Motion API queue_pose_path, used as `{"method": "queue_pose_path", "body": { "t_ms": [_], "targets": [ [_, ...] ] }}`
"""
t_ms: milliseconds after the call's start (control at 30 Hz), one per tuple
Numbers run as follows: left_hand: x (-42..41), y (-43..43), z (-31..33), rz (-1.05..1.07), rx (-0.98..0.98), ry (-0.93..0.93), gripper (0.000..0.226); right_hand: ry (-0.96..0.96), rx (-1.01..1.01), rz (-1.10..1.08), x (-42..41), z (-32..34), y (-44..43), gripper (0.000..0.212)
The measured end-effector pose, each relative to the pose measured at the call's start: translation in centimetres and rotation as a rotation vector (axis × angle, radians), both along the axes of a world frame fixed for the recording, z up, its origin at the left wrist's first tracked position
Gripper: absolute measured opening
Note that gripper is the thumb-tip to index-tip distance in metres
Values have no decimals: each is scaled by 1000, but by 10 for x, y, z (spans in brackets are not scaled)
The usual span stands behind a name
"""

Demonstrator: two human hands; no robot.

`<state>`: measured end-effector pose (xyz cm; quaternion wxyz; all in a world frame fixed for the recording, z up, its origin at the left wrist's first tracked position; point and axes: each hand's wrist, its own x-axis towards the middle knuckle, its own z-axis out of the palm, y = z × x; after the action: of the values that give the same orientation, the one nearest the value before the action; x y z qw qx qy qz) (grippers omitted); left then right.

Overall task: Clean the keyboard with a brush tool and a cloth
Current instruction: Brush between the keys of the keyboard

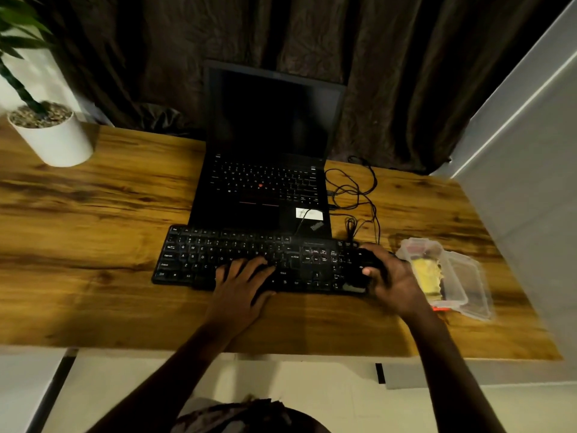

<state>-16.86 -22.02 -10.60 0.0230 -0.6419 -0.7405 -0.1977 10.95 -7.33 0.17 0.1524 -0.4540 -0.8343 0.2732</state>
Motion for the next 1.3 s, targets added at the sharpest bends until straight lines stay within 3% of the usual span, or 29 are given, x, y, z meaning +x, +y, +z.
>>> {"method": "queue_pose_path", "body": {
  "t_ms": [200, 367, 667, 900, 1133, 1300],
  "targets": [
    [1, -1, 1, 2, 18, 1, 52, -51, 59, -20, -1, -6, -1, 59],
    [1, 0, 0, 6, 21, 8, 51, 55, 20, -2, -28, -4, -17, 45],
    [0, -1, -1, -1, 25, 5, 51, -13, 107, -96, -4, -14, 4, 67],
    [0, 0, 0, 1, -15, -1, 53, 68, 63, 21, -36, -14, -7, 53],
    [0, -1, 0, 1, -17, -10, 52, -22, 118, -104, -5, -10, 13, 75],
    [0, 0, 0, 0, 0, -22, 52, 88, 43, -29, -40, -18, -6, 54]
  ]
}}
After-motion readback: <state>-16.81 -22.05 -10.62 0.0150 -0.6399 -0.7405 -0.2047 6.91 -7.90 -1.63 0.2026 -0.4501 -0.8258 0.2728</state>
